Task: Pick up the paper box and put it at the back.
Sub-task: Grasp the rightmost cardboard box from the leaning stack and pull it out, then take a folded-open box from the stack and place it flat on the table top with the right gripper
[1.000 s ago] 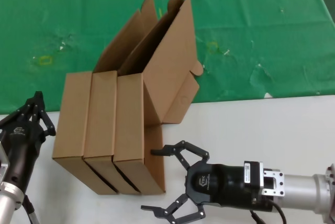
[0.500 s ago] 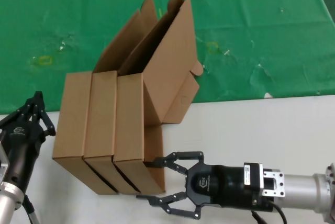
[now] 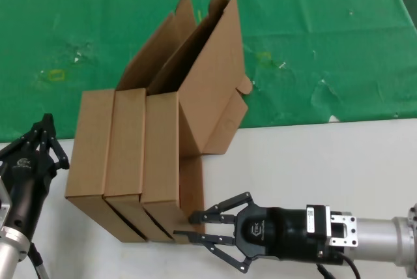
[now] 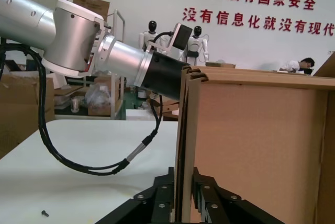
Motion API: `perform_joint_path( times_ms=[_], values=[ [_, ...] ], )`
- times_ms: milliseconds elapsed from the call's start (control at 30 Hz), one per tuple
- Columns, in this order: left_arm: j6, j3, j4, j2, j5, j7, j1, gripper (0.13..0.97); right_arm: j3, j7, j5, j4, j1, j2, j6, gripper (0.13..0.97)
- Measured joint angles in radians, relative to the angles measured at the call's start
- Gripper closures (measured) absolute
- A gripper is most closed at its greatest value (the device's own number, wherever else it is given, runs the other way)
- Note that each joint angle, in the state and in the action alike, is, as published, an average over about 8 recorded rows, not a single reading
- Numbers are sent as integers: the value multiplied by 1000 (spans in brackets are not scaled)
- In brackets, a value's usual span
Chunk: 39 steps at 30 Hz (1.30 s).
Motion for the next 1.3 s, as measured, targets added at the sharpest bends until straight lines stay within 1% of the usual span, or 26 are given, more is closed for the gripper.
perform_joint_path(
  times_ms=[100, 400, 567, 700, 967, 1067, 1133, 1233, 1300],
  values=[
    [0, 0, 0, 0, 0, 0, 0, 953, 0, 1, -2, 5, -4, 0, -2, 863],
    [0, 0, 0, 0, 0, 0, 0, 953, 4, 2, -3, 11, -11, 2, -6, 937],
    [0, 0, 0, 0, 0, 0, 0, 953, 21, 6, 10, 32, -26, 16, -10, 938],
    [0, 0, 0, 0, 0, 0, 0, 953, 53, 19, 39, 79, -51, 44, -19, 942],
    [0, 0, 0, 0, 0, 0, 0, 953, 167, 94, 136, 215, -93, 161, -51, 946],
    [0, 0, 0, 0, 0, 0, 0, 953, 211, 118, 158, 227, -63, 212, -54, 946],
    [0, 0, 0, 0, 0, 0, 0, 953, 229, 123, 153, 203, -15, 242, -52, 946],
    [0, 0, 0, 0, 0, 0, 0, 953, 240, 96, 104, 122, 90, 271, -44, 946],
    [0, 0, 0, 0, 0, 0, 0, 953, 236, 51, 44, 45, 176, 279, -29, 946]
  ],
)
